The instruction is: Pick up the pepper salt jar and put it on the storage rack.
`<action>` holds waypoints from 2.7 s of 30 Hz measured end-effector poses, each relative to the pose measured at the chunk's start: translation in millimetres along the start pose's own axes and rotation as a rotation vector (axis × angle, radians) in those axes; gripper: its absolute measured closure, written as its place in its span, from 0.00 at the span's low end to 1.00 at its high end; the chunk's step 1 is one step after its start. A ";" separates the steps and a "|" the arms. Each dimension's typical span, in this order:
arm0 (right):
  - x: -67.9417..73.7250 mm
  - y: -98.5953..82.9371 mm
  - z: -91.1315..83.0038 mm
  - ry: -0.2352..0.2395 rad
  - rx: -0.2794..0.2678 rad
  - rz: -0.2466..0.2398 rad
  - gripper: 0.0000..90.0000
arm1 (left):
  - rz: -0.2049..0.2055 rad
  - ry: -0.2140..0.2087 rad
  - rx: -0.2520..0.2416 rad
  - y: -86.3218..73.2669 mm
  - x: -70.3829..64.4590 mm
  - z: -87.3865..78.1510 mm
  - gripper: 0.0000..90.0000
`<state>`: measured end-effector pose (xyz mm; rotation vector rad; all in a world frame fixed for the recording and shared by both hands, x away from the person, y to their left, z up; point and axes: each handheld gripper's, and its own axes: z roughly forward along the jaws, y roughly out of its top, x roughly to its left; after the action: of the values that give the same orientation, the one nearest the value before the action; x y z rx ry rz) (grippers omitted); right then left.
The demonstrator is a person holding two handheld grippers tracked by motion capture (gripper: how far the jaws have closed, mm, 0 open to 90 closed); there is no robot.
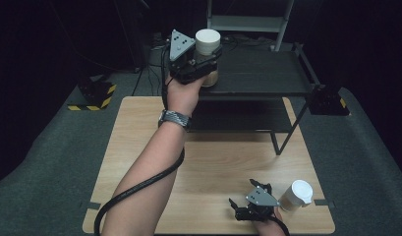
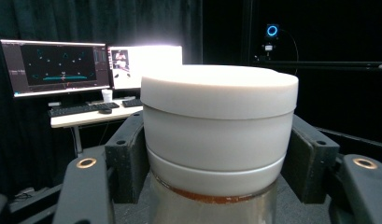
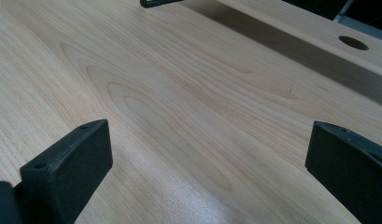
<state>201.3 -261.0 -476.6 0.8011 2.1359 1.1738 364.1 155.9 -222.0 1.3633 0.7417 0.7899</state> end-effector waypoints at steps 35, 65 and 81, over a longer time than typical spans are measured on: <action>1.7 0.9 0.3 -0.001 0.005 -0.014 0.00 | 0.025 0.022 0.008 -0.4 -8.6 -19.1 0.00; 3.4 0.8 0.2 -0.004 0.005 -0.021 0.00 | 0.074 -0.026 -0.004 -20.1 -24.1 -84.3 0.00; 4.1 2.5 1.1 -0.005 0.014 -0.034 0.00 | 0.102 -0.021 0.020 -47.4 -27.9 -110.8 0.00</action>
<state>200.0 -256.4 -475.7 0.7707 2.1474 1.1395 259.1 191.0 -277.1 1.4341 0.6692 0.8486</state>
